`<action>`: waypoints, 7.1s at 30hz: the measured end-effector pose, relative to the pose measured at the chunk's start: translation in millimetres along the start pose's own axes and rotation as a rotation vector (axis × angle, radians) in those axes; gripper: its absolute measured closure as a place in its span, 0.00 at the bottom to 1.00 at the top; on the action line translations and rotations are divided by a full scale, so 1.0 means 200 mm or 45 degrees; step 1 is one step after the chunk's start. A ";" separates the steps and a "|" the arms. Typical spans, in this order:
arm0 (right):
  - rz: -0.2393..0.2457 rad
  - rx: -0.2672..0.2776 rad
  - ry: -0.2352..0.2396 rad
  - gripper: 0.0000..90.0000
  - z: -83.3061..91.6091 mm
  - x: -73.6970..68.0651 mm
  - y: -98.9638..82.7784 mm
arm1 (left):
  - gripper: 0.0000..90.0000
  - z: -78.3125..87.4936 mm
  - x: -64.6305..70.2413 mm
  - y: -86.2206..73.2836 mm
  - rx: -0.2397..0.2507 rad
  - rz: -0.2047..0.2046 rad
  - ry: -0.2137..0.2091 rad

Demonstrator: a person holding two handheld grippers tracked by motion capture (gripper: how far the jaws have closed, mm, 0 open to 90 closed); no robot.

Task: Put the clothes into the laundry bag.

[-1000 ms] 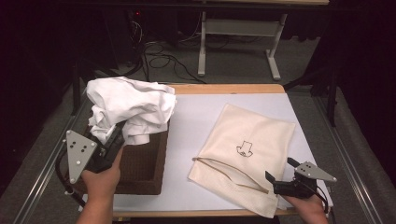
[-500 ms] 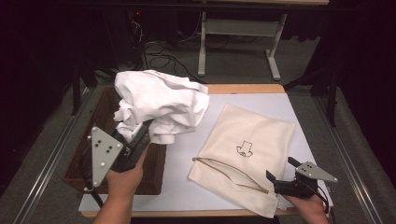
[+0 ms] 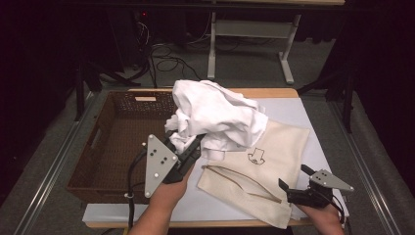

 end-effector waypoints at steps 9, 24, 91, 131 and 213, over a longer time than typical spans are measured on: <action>0.007 0.008 0.023 0.12 -0.01 -0.01 0.00 | 0.80 0.06 0.10 -0.04 0.006 0.024 -0.105; 0.079 -0.129 0.188 0.37 -0.16 -0.22 0.05 | 0.80 0.37 0.10 -0.15 -0.054 0.111 -0.171; 0.060 -0.106 0.185 0.98 -0.26 -0.24 0.14 | 0.79 0.19 0.30 -0.59 -0.419 0.140 -0.284; 0.046 0.047 0.184 0.99 -0.17 -0.26 0.21 | 0.79 -0.23 0.45 -1.01 -0.978 -0.092 -0.203; 0.065 0.112 0.184 0.99 -0.13 -0.26 0.22 | 0.81 -0.25 0.31 -0.83 -0.736 0.279 -0.263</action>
Point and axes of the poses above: each handheld gripper's, and its own axes: z roughly backward along the jaws, y roughly out of its top, x roughly to its right, the point moved 1 cm from there along -z, roughly forward along the jaws, and after that the axes turned 2 degrees about z, right-handed, at the moved point
